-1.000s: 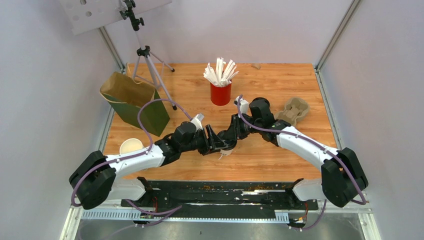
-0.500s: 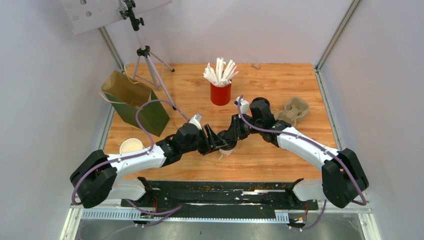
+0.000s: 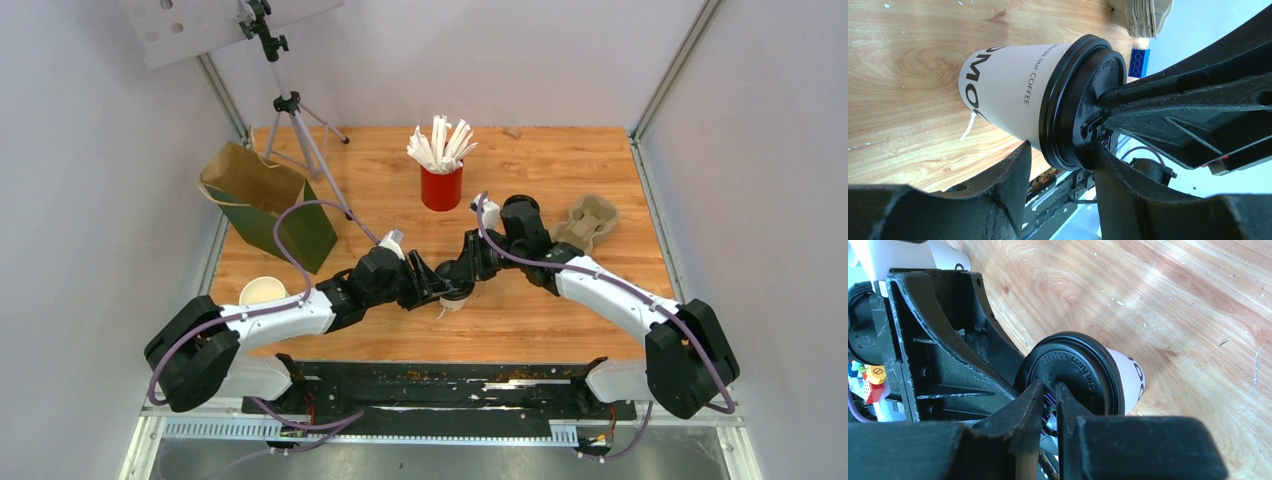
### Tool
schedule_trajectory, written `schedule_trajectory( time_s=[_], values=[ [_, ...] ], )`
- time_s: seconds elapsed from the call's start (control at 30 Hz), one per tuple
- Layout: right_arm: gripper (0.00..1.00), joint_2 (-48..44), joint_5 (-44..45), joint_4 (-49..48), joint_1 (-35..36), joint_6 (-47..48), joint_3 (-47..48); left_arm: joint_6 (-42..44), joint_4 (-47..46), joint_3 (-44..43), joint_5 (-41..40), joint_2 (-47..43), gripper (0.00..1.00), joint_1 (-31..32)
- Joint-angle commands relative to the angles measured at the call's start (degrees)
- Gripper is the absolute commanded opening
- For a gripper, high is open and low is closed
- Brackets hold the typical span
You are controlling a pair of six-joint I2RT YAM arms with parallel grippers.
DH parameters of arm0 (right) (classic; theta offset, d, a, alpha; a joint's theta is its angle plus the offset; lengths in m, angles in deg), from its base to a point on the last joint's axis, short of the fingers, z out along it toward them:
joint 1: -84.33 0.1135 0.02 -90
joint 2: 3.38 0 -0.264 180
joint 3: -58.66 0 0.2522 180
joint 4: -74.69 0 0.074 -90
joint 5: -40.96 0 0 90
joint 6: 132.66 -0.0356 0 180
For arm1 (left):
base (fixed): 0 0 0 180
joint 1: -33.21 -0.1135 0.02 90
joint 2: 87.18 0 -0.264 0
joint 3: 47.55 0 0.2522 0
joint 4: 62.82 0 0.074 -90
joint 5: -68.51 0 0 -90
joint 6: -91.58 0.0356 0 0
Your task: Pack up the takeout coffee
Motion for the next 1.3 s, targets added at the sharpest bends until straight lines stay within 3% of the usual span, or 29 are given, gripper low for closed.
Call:
schedule_trajectory(
  time_s=[0.0, 0.2, 0.43, 0.73, 0.97, 1.1, 1.27],
  values=[
    [0.17, 0.1, 2.6, 3.0, -0.4, 0.5, -2.3, 1.3, 5.6, 0.5, -3.1, -1.0, 0.54, 0.9],
    [0.17, 0.0, 1.9, 3.1, -0.6, 0.4, -1.7, 2.0, 1.8, 0.7, -2.5, -1.5, 0.57, 1.1],
    [0.22, -0.5, -0.1, 7.9, -0.6, 2.8, 5.8, 3.9, 2.1, -3.5, -0.8, -3.1, 0.59, 1.4],
    [0.36, -1.2, -0.9, 12.3, -0.7, 2.4, 12.2, 6.3, 7.6, -4.0, -3.4, -8.0, 0.63, 1.7],
    [0.60, -6.5, 9.7, 19.7, -0.9, -10.1, 11.7, 20.4, 22.7, -13.8, -5.3, -7.8, 0.63, 1.6],
    [0.62, -13.1, 14.4, 20.3, -0.8, -20.1, 6.8, 31.2, 31.0, -22.1, -7.2, -5.7, 0.63, 1.4],
    [0.66, -19.4, 14.6, 17.8, -0.7, -27.9, 0.2, 39.8, 35.9, -30.5, -2.7, 0.2, 0.63, -1.0]
  ],
)
